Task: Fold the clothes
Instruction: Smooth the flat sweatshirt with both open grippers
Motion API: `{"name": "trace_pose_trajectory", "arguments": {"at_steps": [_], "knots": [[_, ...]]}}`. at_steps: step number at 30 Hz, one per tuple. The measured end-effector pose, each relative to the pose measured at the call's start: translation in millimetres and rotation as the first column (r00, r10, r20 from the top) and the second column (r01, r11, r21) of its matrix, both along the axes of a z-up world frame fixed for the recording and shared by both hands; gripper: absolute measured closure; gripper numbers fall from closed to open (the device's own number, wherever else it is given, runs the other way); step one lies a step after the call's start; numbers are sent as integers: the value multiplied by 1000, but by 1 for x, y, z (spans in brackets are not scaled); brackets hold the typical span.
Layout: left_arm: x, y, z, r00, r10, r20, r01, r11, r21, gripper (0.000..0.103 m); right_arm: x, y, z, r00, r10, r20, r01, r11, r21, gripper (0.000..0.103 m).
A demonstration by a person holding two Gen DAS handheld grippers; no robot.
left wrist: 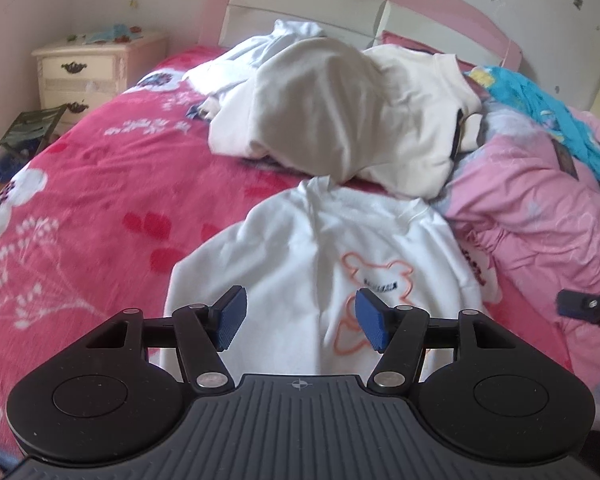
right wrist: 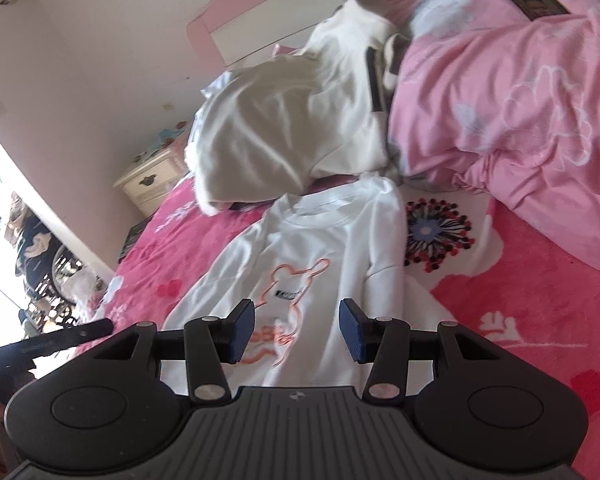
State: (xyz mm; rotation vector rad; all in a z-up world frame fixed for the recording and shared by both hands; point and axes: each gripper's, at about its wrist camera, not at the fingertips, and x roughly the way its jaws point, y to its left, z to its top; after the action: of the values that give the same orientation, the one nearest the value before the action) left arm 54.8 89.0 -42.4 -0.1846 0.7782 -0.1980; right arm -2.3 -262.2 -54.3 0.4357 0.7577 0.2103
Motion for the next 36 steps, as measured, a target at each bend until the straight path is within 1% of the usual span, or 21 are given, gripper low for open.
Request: {"name": "trace_pose_trajectory", "arguments": {"at_steps": [3,7,10,12,16,21,25,27,30,34,36], "knots": [[-8,5,-5,1000,6,-17,-6,1000,8,42,-12,3,15,999,33,14,-33,999,11,53],[-20,12,-11,999,16,-34,-16,1000,27,42,-30,8,35,995,88,48,-91,994,56,53],[-29,17,-18,998,25,-57,-24,999,23,42,-32,17,35,992,118,53,-121,992,45,53],[-35,19,-24,997,27,-77,-25,999,20,42,-29,24,26,992,123,29,-124,992,32,53],[-46,21,-37,993,26,-119,-23,999,30,41,-17,35,-5,990,134,-53,-131,990,54,53],[-55,22,-56,983,29,-180,-24,999,27,41,-10,45,-40,980,147,-137,-142,989,46,53],[-60,20,-68,978,23,-209,-20,1000,18,41,-9,48,-59,972,144,-185,-145,989,11,53],[-62,17,-73,976,4,-219,-1,1000,14,41,-9,47,-68,969,138,-205,-141,990,0,54],[-65,7,-79,974,-44,-223,47,999,12,41,-8,44,-82,970,108,-216,-123,991,-54,54],[-65,-12,-88,967,-131,-216,136,991,11,41,0,32,-110,966,34,-256,-69,989,-128,58],[-64,-22,-96,964,-155,-216,164,986,27,42,2,25,-125,961,2,-277,-40,990,-132,60]]}}
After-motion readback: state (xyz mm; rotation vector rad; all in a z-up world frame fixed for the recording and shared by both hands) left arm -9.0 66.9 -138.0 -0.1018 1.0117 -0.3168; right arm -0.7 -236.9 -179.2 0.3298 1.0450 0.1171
